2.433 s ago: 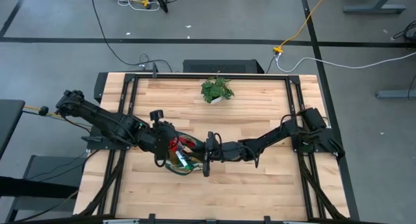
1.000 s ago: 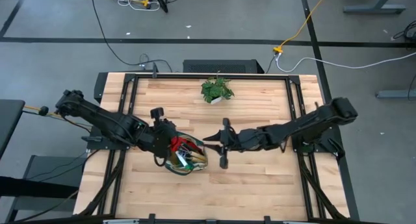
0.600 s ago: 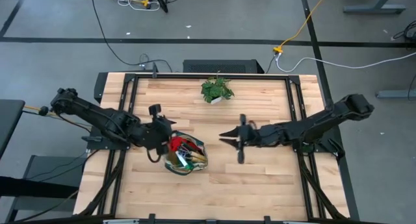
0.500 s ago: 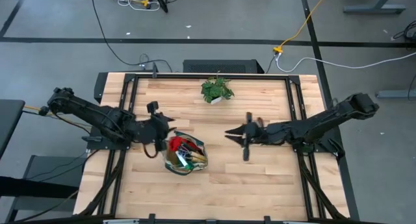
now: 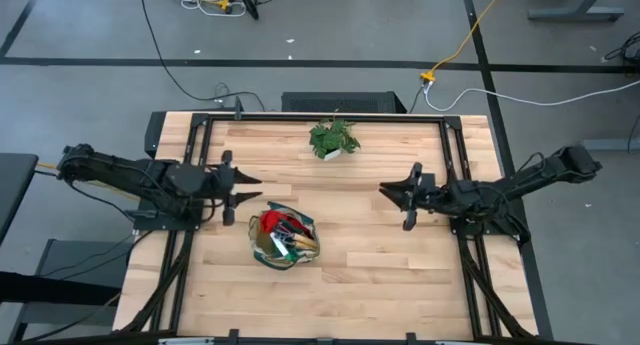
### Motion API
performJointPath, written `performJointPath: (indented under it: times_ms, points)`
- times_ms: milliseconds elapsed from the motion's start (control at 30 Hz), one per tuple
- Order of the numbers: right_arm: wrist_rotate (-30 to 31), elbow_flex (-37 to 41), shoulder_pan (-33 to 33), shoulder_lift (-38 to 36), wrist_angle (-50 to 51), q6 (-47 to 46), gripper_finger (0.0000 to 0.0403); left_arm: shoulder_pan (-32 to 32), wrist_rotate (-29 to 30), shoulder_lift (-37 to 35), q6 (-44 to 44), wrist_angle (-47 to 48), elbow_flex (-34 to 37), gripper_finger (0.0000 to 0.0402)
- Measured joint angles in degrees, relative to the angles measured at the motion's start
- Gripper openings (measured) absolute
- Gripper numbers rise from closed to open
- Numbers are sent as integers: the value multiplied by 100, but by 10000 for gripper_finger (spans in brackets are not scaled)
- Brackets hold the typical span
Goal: Pick & Place Garden tools in Gardening bag
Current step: Return to Home Position
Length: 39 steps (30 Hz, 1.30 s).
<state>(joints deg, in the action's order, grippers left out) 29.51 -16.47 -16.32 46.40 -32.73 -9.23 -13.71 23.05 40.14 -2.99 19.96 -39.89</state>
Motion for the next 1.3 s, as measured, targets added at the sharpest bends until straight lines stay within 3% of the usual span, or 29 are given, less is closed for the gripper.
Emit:
performJointPath:
  times_ms: [200, 767, 1100, 1300]
  points:
    - [12, 406, -2, -248, -174, -356, 70, 107, -434, -551, -111, -363, 651, 140]
    - [-4, 428, 58, -239, -52, -621, 70, 115, -429, -767, -156, -988, 1431, 140]
    - [-1267, 428, 949, -575, 120, -243, 70, 178, -423, -815, -85, -1002, 1430, 140]
    - [-1427, 428, 1473, -935, 597, -237, 70, 479, -694, -881, -73, -998, 1428, 140]
